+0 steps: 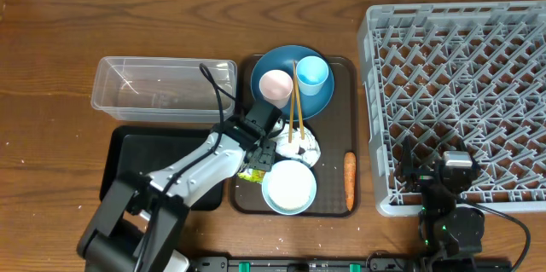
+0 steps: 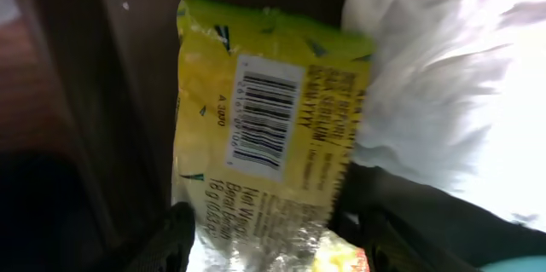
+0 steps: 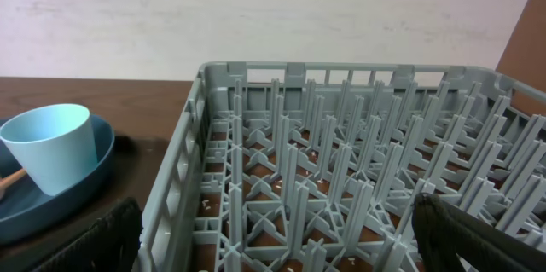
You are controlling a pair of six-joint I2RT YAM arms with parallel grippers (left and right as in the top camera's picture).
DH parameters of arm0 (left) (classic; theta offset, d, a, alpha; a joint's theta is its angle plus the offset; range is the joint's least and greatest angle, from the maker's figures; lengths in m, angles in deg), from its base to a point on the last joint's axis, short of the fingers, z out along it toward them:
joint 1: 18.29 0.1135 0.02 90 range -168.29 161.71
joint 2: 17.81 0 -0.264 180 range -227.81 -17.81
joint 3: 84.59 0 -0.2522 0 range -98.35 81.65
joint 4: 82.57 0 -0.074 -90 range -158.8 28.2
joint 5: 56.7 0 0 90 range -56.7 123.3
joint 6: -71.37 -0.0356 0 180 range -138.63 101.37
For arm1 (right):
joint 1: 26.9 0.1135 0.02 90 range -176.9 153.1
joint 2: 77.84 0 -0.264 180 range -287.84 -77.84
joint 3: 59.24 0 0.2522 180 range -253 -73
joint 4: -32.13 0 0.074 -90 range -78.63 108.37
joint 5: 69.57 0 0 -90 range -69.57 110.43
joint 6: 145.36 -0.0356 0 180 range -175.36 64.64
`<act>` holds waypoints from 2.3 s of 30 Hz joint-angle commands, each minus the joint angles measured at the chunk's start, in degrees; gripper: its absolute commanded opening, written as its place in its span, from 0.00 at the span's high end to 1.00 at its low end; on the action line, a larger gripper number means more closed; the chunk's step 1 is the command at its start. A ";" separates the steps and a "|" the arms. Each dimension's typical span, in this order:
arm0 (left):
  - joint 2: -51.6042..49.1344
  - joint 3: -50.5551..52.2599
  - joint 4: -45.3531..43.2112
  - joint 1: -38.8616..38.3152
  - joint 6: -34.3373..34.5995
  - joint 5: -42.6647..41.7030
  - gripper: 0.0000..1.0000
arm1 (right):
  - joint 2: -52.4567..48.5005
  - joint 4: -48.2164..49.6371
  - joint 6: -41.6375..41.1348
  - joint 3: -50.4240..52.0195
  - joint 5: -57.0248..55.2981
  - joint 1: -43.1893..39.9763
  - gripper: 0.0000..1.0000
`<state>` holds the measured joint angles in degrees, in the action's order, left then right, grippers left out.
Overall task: Sort waste into correct bins and load items into the dishwasher rack
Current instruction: 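Grasp the yellow snack wrapper with the left gripper and lift, then carry the wrapper left and release it into the clear bin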
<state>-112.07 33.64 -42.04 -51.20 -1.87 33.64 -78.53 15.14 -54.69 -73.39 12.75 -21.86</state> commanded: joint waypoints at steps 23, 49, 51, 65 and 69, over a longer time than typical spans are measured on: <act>5.99 0.35 3.15 -0.28 -0.28 0.59 0.94 | 0.20 -0.22 0.26 0.07 -0.44 -0.20 0.01; 26.38 0.44 -13.99 4.72 1.79 29.09 0.94 | 0.20 -0.22 0.26 0.07 -0.44 -0.20 0.01; 24.15 0.44 -16.00 7.50 1.79 29.07 0.94 | 0.20 -0.22 0.26 0.07 -0.44 -0.20 0.01; 11.28 0.44 -22.05 20.83 5.20 23.15 0.94 | 0.20 -0.22 0.26 0.07 -0.44 -0.20 0.01; 9.09 0.44 -23.06 22.03 5.22 22.75 0.93 | 0.20 -0.22 0.24 0.07 -0.44 -0.20 0.01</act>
<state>-101.62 33.64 -64.60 -30.04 2.56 57.42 -78.53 15.14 -54.69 -73.39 12.77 -21.86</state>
